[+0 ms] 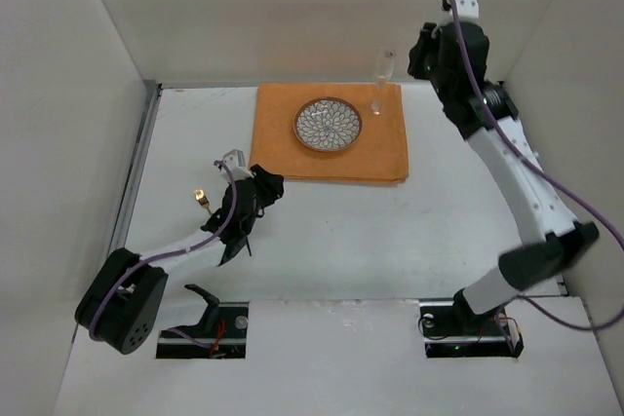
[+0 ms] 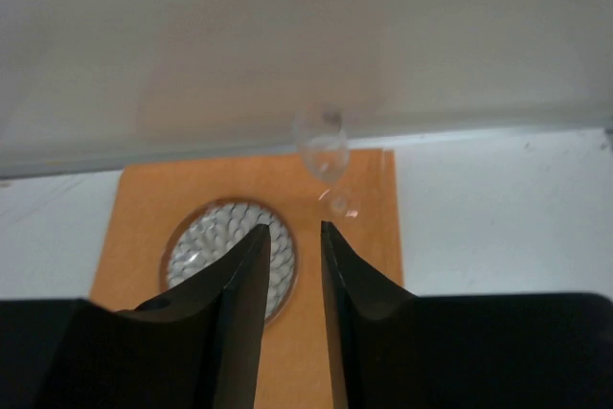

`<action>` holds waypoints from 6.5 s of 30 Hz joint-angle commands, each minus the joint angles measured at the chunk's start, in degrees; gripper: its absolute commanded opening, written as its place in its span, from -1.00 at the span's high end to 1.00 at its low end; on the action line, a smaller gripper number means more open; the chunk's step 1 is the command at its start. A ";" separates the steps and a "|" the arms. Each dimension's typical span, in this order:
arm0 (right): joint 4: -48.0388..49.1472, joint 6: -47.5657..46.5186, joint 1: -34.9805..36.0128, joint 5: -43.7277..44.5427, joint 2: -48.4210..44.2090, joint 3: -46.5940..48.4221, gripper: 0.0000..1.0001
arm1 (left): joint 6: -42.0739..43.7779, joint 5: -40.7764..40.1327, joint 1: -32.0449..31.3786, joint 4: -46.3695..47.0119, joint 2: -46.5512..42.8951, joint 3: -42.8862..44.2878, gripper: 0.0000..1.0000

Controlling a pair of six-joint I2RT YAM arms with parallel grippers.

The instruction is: Set the dinner table for one person

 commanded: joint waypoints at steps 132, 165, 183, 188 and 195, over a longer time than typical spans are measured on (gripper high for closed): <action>51.46 35.07 -2.50 -6.22 -46.80 -94.46 -0.15 | 6.45 -21.72 -7.33 -45.84 -7.35 26.82 -0.04; 53.58 33.49 1.63 -8.94 -40.64 -92.26 -0.16 | -3.41 -7.85 17.56 -50.64 -6.07 3.06 0.43; 52.61 33.58 0.75 -8.51 -43.88 -92.97 -0.16 | -0.60 -7.06 18.18 -49.59 -7.64 1.92 0.90; 52.61 33.75 0.75 -8.59 -42.66 -92.71 -0.16 | 1.94 -7.93 13.53 -48.71 -12.49 9.28 0.92; 53.13 33.49 0.75 -7.98 -42.48 -92.88 -0.16 | 11.69 -8.73 5.26 -40.73 -2.05 23.08 0.92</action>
